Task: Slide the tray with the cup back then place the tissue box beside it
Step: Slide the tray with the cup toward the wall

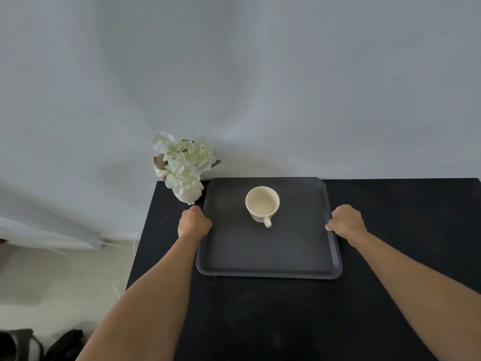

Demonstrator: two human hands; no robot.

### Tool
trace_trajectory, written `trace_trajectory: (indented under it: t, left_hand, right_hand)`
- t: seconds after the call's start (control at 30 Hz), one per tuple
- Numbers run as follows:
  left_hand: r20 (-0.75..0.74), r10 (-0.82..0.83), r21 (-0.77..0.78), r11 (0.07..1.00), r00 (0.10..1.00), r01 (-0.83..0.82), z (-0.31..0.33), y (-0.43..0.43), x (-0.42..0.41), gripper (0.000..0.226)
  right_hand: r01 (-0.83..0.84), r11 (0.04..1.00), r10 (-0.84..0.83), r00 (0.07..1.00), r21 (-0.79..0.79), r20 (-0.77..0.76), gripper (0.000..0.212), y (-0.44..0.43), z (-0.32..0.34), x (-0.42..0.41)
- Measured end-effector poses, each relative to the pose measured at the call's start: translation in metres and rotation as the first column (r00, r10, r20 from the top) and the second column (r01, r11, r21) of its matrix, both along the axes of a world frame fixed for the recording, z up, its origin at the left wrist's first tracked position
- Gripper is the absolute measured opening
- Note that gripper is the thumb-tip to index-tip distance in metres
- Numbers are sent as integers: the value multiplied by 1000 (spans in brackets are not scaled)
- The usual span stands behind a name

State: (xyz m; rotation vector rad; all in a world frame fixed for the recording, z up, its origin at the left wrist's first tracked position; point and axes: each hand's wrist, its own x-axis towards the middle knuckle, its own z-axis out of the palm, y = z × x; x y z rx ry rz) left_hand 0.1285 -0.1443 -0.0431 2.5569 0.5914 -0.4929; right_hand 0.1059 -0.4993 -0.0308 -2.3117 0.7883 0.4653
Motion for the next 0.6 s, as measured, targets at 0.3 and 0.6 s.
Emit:
trace_trajectory:
  t: [0.3,0.6]
  left_hand:
    - [-18,16,110,994,1000,-14,20,-19,-32,32]
    - [-5,8,91,996,1000,-7,52,-46,-78,41]
  right_hand:
    - [-225,973,224,974,-49,-25,42,-8,16,-17]
    - [-337,930,337,941,-144,-24,40,-20,48,-59]
